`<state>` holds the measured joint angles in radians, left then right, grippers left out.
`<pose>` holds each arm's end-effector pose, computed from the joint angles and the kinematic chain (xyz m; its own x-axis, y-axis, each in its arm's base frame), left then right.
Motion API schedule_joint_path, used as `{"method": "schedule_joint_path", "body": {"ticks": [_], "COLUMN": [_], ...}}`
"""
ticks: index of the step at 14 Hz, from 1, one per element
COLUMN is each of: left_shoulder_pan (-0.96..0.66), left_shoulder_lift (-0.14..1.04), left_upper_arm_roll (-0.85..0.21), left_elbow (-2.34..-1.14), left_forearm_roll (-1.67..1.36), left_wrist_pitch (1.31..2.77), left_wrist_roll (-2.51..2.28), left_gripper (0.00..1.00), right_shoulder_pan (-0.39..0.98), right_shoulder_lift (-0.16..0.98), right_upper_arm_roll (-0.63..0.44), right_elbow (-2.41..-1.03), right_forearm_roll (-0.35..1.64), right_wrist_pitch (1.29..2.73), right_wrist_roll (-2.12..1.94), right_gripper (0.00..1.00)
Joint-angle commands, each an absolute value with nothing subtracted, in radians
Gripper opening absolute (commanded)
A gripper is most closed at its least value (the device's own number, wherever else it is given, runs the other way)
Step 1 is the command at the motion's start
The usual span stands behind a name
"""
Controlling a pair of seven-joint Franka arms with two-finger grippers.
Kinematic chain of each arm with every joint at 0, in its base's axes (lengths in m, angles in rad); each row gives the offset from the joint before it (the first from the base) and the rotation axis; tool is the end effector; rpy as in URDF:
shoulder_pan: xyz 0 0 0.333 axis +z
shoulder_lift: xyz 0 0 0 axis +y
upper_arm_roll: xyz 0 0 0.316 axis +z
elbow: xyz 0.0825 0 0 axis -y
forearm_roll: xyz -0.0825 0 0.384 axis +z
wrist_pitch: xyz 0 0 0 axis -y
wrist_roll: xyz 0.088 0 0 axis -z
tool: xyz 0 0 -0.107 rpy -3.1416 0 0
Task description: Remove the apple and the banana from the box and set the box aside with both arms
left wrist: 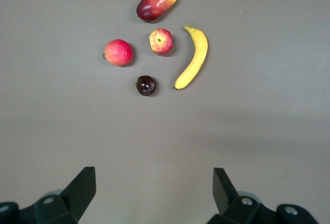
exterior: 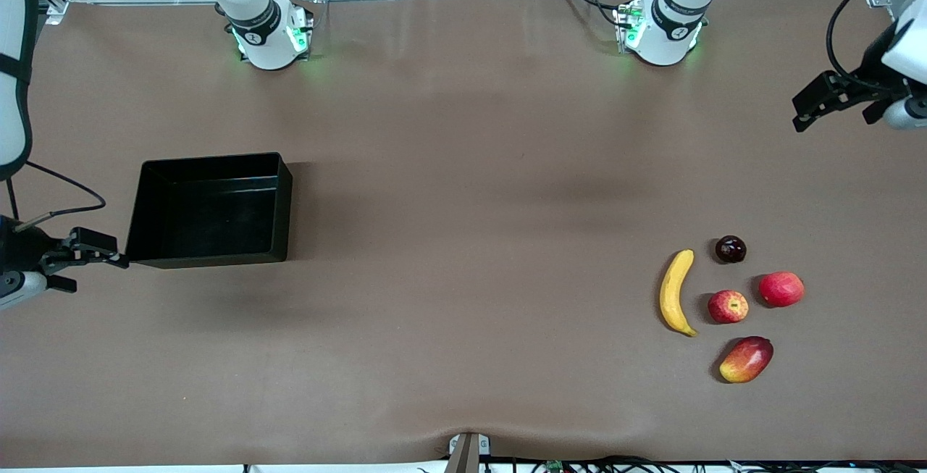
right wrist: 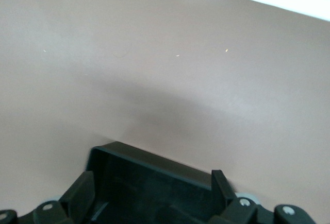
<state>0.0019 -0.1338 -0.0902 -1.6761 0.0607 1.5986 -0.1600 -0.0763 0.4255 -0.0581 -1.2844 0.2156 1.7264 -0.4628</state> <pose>0.5134 -0.0425 0.6487 0.9953 0.0699 0.0665 0.0741 -0.9953 -0.0628 0.6846 -0.0648 0.5117 0.9525 0.2885 0.0970 0.3012 -0.9397 -0.1622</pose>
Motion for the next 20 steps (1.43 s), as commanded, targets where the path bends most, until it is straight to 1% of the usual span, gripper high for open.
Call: {"method": "schedule_joint_path", "body": {"ticks": [1, 5, 6, 8, 9, 11, 12, 14, 17, 20], "left_shoulder_pan": [-0.005, -0.02, -0.021, -0.021, -0.02, -0.012, -0.014, -0.015, -0.014, -0.012], "left_shoulder_lift": [-0.198, -0.207, -0.204, -0.187, -0.186, -0.173, -0.151, -0.13, -0.13, -0.135], "left_upper_arm_roll": [-0.087, -0.092, -0.092, -0.091, -0.091, -0.086, -0.086, -0.087, -0.086, -0.08], "left_elbow": [-1.763, -1.75, -1.741, -1.736, -1.736, -1.721, -1.692, -1.66, -1.657, -1.657], "left_forearm_roll": [0.043, 0.011, -0.014, -0.017, -0.014, -0.011, -0.009, 0.005, 0.006, 0.008], "left_wrist_pitch": [1.643, 1.635, 1.635, 1.617, 1.597, 1.594, 1.591, 1.551, 1.551, 1.551], "left_wrist_roll": [-0.134, -0.124, -0.117, -0.043, -0.034, -0.026, -0.034, -0.043, -0.043, -0.046], "left_gripper": [1.0, 1.0, 1.0, 1.0, 1.0, 1.0, 1.0, 1.0, 1.0, 1.0], "right_shoulder_pan": [-0.057, 0.014, 0.037, 0.075, 0.069, 0.037, 0.022, 0.008, 0.008, 0.014], "right_shoulder_lift": [0.31, 0.171, 0.129, 0.028, -0.016, -0.066, -0.074, -0.072, -0.063, -0.063], "right_upper_arm_roll": [-0.066, -0.061, -0.061, -0.06, -0.063, -0.071, -0.071, -0.069, -0.066, -0.063], "right_elbow": [-1.299, -1.313, -1.327, -1.374, -1.432, -1.535, -1.549, -1.551, -1.522, -1.522], "right_forearm_roll": [0.209, 0.106, 0.095, 0.039, 0.032, 0.029, 0.029, 0.026, -0.006, -0.04], "right_wrist_pitch": [1.579, 1.358, 1.33, 1.289, 1.296, 1.365, 1.38, 1.361, 1.373, 1.376], "right_wrist_roll": [-0.275, 0.022, 0.087, 0.051, -0.009, -0.075, -0.087, -0.097, -0.1, -0.101], "right_gripper": [1.0, 1.0, 1.0, 1.0, 1.0, 1.0, 1.0, 1.0, 1.0, 1.0]}}
